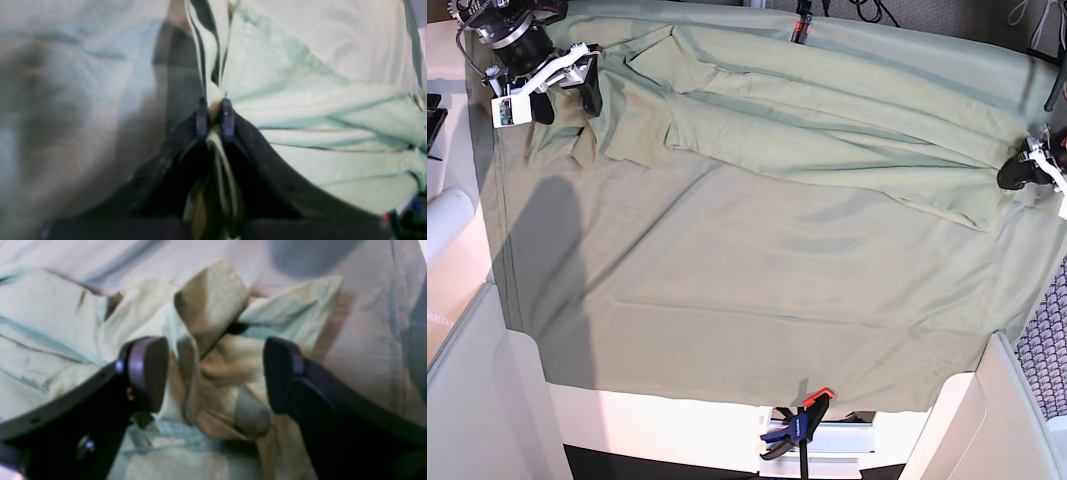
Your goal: Fold the T-shirt properly
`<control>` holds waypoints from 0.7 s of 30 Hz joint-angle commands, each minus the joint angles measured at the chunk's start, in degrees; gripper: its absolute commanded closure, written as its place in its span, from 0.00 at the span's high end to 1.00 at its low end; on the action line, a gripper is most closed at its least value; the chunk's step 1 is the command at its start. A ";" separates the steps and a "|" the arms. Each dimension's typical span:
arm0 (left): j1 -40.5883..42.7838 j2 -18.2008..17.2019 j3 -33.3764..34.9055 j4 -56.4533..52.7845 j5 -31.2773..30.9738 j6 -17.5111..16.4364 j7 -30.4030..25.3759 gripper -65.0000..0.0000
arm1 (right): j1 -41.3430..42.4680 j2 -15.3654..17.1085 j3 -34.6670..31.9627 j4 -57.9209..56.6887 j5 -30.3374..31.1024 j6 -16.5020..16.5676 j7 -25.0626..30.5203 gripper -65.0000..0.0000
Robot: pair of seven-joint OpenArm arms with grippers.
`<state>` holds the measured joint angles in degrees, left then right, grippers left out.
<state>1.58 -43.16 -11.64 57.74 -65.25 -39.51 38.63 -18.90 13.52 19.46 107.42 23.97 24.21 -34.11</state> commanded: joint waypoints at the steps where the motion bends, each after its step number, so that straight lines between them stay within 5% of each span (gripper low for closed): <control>1: -0.98 -1.97 -0.61 0.70 1.03 -0.49 -3.58 0.00 | 0.31 0.61 0.37 1.11 0.68 0.04 1.36 0.68; 8: -3.61 -2.60 -0.61 0.59 12.92 -0.49 -9.31 0.00 | 0.33 0.61 0.42 1.11 0.68 0.04 2.12 0.68; 21: -3.76 -5.42 -0.59 0.61 20.13 -0.15 -12.66 0.00 | 0.35 0.59 0.42 1.11 0.70 0.04 3.08 0.68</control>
<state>-1.43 -46.94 -11.64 57.69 -44.45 -39.46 27.03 -18.90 13.50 19.49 107.42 23.99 24.21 -32.75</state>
